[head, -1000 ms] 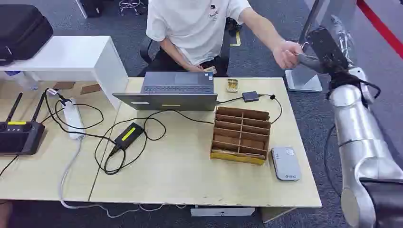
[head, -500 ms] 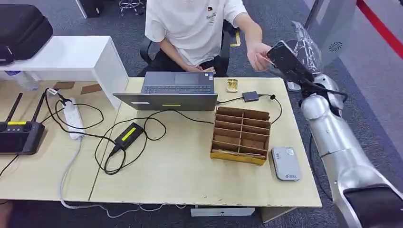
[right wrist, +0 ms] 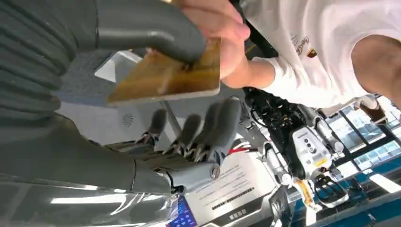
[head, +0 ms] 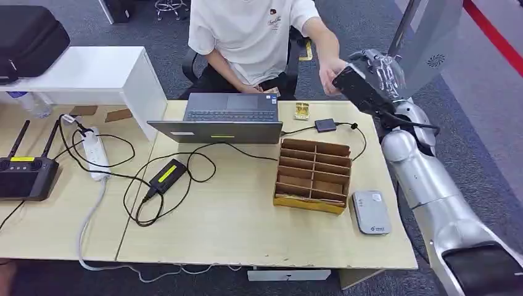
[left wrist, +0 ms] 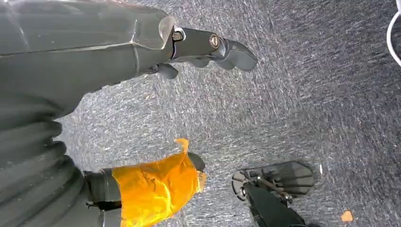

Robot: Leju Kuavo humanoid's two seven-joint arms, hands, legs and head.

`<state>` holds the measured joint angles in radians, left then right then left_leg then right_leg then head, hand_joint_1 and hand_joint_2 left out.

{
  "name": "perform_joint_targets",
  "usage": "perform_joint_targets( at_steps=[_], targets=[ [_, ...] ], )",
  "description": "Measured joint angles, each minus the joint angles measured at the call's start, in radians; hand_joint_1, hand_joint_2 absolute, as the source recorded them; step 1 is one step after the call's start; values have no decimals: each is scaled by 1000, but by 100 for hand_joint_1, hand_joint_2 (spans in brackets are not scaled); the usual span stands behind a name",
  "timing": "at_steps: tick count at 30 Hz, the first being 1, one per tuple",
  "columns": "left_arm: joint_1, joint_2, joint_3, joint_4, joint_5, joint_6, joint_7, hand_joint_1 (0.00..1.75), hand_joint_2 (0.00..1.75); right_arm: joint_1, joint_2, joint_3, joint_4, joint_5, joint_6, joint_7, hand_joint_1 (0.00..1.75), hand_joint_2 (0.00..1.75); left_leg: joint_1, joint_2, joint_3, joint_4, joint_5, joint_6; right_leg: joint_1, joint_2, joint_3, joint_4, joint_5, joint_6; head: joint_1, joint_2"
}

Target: Pass the card to the sensor for recognition and then transmit it.

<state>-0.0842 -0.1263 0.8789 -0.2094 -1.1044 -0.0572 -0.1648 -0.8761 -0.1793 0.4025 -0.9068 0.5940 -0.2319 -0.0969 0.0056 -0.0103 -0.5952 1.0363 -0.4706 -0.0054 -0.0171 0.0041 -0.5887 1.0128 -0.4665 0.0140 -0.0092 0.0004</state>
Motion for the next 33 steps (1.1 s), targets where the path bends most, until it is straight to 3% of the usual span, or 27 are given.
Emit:
perform_joint_targets(
  at_steps=[24,33],
  targets=[
    [1,-5,8,0,2,-18,-2,0,175,8,-1,21,-21,-21,0,-2,175,175,0,0,0,0,0,0,0,0,0,0,0,0,0,0],
    [3,-8,32,0,10,-14,-10,0,175,88,-63,31,-92,-19,-30,-19,175,175,0,-1,0,0,0,0,0,-1,0,-1,0,0,0,0]
  ],
)
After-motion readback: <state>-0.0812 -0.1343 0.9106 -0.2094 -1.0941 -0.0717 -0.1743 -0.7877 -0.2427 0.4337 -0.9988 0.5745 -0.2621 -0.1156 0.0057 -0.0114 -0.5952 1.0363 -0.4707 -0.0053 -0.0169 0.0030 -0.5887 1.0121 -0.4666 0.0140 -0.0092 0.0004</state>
